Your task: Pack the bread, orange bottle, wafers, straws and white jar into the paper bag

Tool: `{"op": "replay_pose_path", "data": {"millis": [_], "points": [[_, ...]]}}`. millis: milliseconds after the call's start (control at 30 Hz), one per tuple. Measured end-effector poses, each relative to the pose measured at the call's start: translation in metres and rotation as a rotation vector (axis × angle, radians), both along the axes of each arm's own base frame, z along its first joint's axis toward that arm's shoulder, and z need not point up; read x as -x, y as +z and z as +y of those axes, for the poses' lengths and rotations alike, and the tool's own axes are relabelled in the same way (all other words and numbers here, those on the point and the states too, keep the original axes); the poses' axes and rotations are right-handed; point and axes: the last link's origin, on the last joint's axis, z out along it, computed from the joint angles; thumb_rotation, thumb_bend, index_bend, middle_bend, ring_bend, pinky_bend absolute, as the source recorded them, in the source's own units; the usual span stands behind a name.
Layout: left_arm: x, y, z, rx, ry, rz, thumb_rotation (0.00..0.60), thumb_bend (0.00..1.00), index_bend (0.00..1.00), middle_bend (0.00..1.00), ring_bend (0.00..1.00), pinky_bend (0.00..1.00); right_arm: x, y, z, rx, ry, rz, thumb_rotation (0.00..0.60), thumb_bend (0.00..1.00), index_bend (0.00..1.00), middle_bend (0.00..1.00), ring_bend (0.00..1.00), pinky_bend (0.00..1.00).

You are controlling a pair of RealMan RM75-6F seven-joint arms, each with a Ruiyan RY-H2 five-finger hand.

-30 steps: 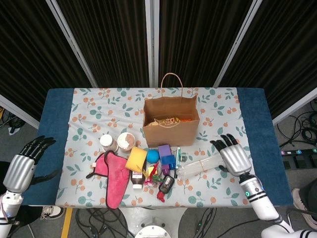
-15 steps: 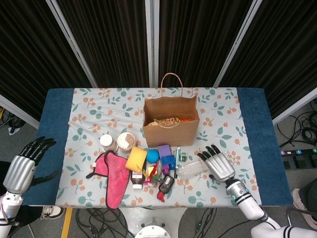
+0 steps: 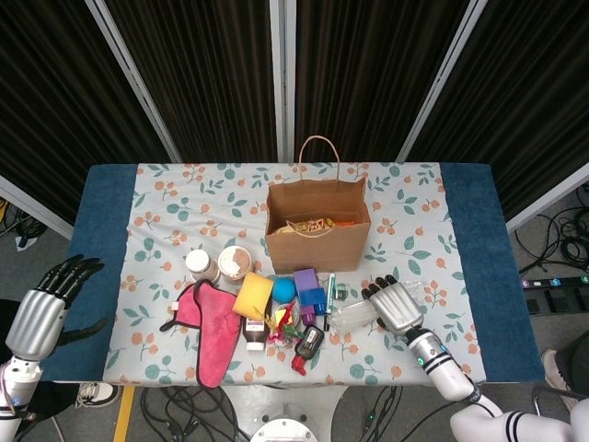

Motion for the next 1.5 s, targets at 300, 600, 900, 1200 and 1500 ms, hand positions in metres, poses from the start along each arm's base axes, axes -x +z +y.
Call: {"op": "replay_pose_path", "data": {"millis": [300,600,900,1200,1500], "points": [[-0.003,-0.001,0.0,0.0,-0.007,-0.005,0.6,0.1,0.23,0.29,0.15,0.22,-0.015,0.032,-0.001,0.107,0.06,-0.088,0.6,0.23,0.58,0.52,0.4,0.42],[-0.01,-0.003,0.001,0.008,-0.023,-0.013,0.6,0.1,0.23,0.29,0.15,0.22,-0.069,0.101,0.008,0.206,0.129,-0.304,0.6,0.23,0.58,0.52,0.41,0.44],[-0.012,-0.003,0.003,0.015,-0.022,-0.011,0.6,0.1,0.23,0.29,0.15,0.22,-0.159,0.192,0.011,0.28,0.153,-0.679,0.6,0.23,0.58,0.52,0.41,0.44],[-0.01,-0.002,0.006,0.017,-0.014,-0.006,0.6,0.1,0.23,0.29,0.15,0.22,-0.219,0.207,-0.032,0.293,0.129,-0.883,0.6,0.23,0.58,0.52,0.41,0.44],[-0.004,0.003,0.007,0.011,0.002,0.004,0.6,0.1,0.23,0.29,0.15,0.22,-0.233,0.144,-0.079,0.232,0.046,-0.989,0.6,0.23,0.58,0.52,0.41,0.44]]}}
